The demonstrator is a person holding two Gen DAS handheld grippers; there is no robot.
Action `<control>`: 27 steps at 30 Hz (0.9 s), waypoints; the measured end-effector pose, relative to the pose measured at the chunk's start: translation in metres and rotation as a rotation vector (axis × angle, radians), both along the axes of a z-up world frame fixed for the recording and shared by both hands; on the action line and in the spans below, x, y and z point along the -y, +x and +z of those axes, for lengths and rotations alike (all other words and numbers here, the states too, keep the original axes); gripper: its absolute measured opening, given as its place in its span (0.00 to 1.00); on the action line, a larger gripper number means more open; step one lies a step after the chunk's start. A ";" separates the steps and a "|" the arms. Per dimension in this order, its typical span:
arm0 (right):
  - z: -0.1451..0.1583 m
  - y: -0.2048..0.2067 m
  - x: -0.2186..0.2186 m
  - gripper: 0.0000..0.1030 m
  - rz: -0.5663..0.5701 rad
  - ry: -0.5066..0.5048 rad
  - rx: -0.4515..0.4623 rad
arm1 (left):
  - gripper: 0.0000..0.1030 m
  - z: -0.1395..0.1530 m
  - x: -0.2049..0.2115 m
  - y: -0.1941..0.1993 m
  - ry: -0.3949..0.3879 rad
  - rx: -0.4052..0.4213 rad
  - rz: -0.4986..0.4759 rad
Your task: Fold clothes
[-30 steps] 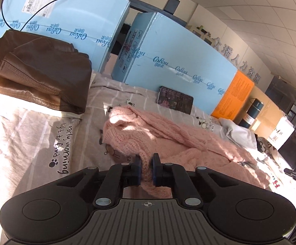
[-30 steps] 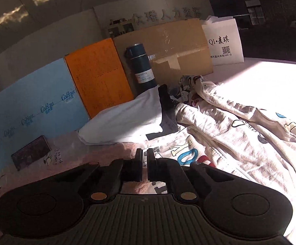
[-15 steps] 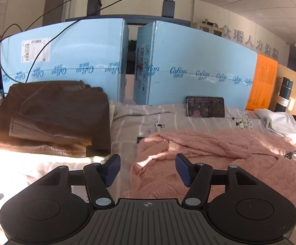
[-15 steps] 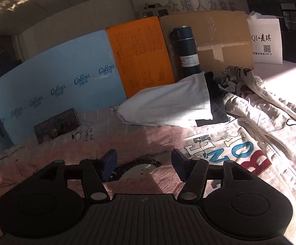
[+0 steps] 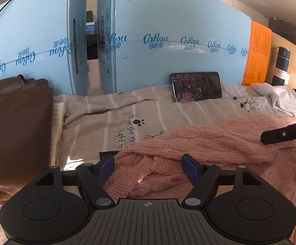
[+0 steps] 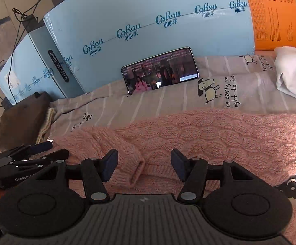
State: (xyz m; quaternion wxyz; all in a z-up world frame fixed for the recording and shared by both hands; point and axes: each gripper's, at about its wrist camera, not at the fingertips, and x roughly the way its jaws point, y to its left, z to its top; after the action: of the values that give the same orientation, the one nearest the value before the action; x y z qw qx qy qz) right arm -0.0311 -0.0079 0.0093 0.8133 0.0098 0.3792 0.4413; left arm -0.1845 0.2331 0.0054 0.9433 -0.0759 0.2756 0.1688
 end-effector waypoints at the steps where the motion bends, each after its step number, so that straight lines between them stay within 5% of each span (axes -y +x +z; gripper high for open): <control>1: -0.003 -0.001 -0.005 0.45 0.016 -0.013 -0.004 | 0.75 -0.002 -0.004 -0.001 -0.023 0.006 0.008; 6: -0.003 -0.008 -0.022 0.09 0.095 -0.048 0.052 | 0.75 -0.008 -0.017 -0.002 -0.113 0.015 -0.003; 15: 0.055 -0.001 -0.051 0.07 0.080 0.000 0.337 | 0.75 -0.007 -0.018 -0.003 -0.116 0.028 0.000; 20: 0.060 0.008 -0.082 0.07 0.023 -0.020 0.487 | 0.75 -0.008 -0.017 -0.002 -0.112 0.024 0.001; 23: 0.051 0.026 -0.092 0.07 -0.025 -0.051 0.439 | 0.75 -0.009 -0.017 -0.001 -0.110 0.016 0.002; 27: 0.035 0.042 -0.085 0.07 0.002 -0.063 0.255 | 0.75 -0.010 -0.018 -0.001 -0.114 0.012 0.006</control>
State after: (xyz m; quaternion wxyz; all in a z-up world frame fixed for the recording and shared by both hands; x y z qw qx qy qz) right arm 0.0107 0.0771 0.0440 0.8543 -0.0721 0.2864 0.4278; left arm -0.1856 0.2508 -0.0042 0.9386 -0.1312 0.2788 0.1550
